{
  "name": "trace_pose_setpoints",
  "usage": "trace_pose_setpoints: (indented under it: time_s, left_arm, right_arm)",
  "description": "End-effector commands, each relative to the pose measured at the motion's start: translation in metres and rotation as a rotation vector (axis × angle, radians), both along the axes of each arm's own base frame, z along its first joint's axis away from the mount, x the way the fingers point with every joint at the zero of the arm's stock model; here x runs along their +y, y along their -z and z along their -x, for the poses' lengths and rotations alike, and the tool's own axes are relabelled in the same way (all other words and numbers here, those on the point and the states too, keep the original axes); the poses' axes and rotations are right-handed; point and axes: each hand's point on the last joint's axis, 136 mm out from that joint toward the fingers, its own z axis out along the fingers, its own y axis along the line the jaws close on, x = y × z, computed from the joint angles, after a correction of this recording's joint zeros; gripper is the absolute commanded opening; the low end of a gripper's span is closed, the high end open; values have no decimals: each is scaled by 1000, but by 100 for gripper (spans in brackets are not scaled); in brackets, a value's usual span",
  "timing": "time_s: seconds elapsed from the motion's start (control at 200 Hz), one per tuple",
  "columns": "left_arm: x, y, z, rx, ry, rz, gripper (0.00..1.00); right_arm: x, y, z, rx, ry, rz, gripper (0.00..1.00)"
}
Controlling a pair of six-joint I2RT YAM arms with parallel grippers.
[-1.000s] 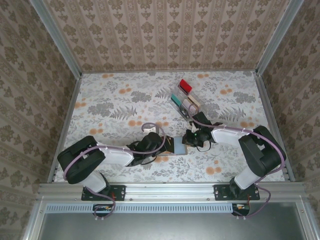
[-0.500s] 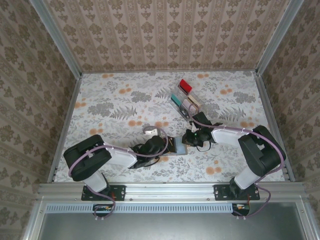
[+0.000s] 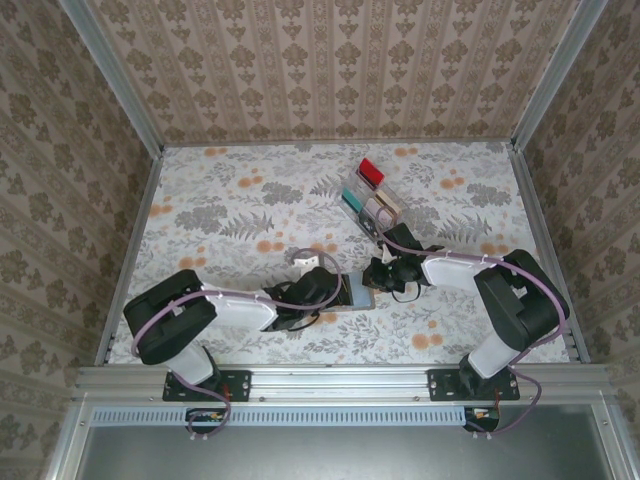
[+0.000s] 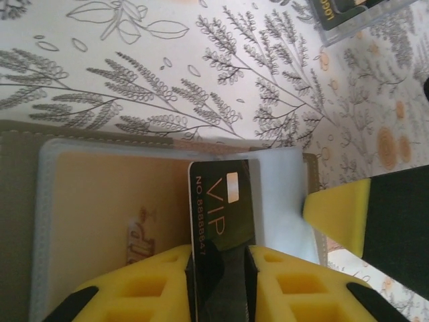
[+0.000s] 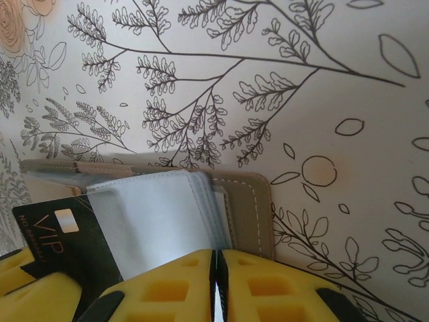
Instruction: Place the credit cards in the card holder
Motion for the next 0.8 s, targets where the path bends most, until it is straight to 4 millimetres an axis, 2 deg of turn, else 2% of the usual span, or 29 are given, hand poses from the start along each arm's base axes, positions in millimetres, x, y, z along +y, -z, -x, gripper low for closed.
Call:
trace_pose_setpoints:
  time_s: [0.0, 0.095, 0.16, 0.205, 0.395, 0.625, 0.795]
  left_arm:
    - [21, 5, 6, 12, -7, -126, 32]
    - [23, 1, 6, 9, -3, -144, 34]
    - [19, -1, 6, 1, 10, -137, 24]
    - [16, -1, 6, 1, 21, -135, 22]
    - [7, 2, 6, 14, 47, -130, 24]
    - [17, 7, 3, 39, 10, -162, 28]
    - [5, 8, 2, 50, 43, -154, 27]
  right_arm:
    - [-15, 22, 14, 78, 3, 84, 14]
    - [-15, 20, 14, 77, 3, 82, 14]
    - [-14, 19, 13, 75, 2, 78, 15]
    - [-13, 18, 13, 72, 1, 77, 14]
    - [-12, 17, 13, 73, 0, 71, 14]
    - [-12, 15, 13, 72, -4, 73, 14]
    - [-11, 12, 11, 67, -6, 67, 15]
